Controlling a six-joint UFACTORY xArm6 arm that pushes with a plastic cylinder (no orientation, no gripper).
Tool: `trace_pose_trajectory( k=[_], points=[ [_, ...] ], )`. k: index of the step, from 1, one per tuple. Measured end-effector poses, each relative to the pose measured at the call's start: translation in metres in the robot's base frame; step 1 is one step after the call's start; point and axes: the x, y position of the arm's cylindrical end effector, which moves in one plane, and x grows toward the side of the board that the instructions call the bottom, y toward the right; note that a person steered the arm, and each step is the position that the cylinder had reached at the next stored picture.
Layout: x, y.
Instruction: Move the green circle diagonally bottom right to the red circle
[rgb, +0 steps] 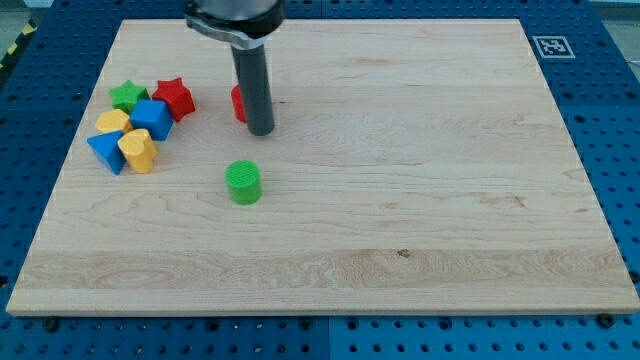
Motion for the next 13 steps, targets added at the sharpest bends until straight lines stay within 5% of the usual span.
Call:
trace_pose_trajectory(
  k=[1, 2, 3, 4, 7, 9, 12, 13],
  points=[
    [0.016, 0.061],
    [0.088, 0.077],
    [0.158, 0.064],
    [0.179, 0.008],
    [0.050, -0.003],
    [0.118, -0.034],
    [-0.031, -0.037],
    [-0.031, -0.037]
  ],
)
